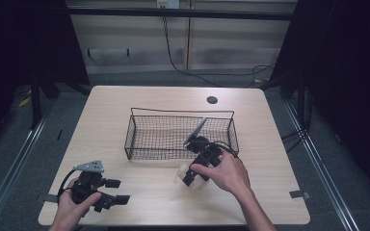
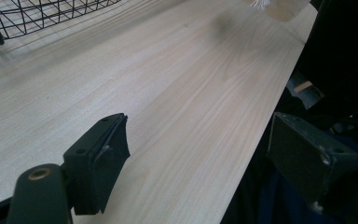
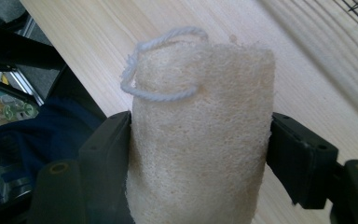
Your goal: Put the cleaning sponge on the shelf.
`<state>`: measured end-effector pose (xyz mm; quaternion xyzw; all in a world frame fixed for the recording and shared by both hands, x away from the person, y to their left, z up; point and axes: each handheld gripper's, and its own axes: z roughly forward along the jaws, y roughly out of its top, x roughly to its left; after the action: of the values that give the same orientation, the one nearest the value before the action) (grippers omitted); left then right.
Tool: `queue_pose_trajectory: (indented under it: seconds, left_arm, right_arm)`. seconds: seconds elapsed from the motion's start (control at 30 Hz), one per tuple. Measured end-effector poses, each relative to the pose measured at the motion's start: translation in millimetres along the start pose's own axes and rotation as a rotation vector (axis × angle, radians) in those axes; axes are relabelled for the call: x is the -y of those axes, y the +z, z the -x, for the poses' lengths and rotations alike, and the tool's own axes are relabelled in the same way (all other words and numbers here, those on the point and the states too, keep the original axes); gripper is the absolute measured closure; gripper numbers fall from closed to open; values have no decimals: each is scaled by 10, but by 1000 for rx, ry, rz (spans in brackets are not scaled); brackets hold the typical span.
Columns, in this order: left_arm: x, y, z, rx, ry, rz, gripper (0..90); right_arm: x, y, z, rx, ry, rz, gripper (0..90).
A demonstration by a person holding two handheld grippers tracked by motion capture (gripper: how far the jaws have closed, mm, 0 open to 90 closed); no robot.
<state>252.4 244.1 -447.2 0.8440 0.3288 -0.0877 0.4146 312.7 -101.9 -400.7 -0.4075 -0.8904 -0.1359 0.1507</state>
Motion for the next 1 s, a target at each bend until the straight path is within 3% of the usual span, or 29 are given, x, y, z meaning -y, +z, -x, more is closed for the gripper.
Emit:
queue_pose_trajectory:
  seconds: [1.0]
  left_arm:
    - [0, 1, -2, 3, -2, 1, 197]
  right_arm:
    - [-87, -470, -3, 45, -2, 19, 264]
